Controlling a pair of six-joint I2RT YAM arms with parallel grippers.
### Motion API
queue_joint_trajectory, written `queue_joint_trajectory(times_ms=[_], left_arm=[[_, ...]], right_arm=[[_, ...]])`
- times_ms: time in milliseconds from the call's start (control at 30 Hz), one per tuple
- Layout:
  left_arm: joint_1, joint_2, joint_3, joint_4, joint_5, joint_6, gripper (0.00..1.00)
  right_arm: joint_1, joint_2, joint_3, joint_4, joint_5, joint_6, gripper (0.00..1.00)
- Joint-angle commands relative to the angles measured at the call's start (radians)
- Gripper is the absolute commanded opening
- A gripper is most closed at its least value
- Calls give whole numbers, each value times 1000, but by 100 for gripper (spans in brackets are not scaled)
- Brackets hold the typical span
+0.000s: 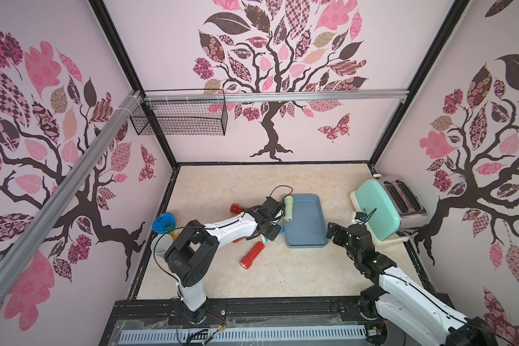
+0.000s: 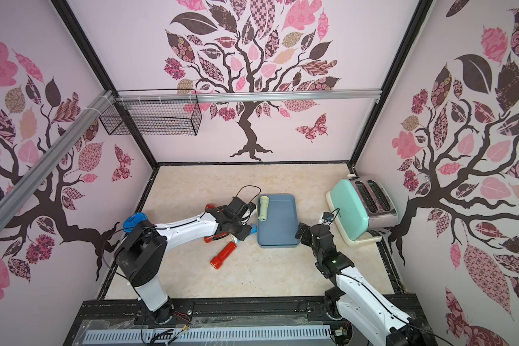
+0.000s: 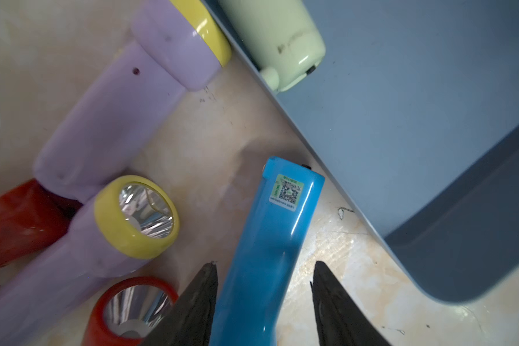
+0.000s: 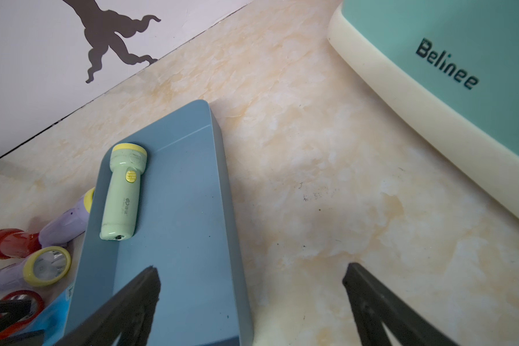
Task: Put the flashlights into the storage boxes
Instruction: Pick up the flashlight from the center of the board.
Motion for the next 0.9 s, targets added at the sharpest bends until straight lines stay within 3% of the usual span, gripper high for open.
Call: queue_joint_trajectory(times_ms=[0, 133, 267, 467, 767, 867], left_arm=[[-4, 34, 49, -35, 4, 19, 56], [-5, 49, 48, -25, 10, 4, 53], [-5, 42, 53, -40, -7, -18, 41], [-5, -12, 41, -84, -55, -100, 34], [-5, -133, 141, -253, -159, -360, 20], [-6, -164, 159, -149, -161, -474, 20]], right_arm=[[0, -12, 27, -17, 29, 0, 100], [0, -62, 16, -18, 45, -2, 100], [0, -92, 2, -15, 51, 1, 100], [0, -95, 2, -19, 43, 4, 99], [0, -124, -1, -38, 61, 14, 99], [1, -133, -2, -52, 79, 18, 100]])
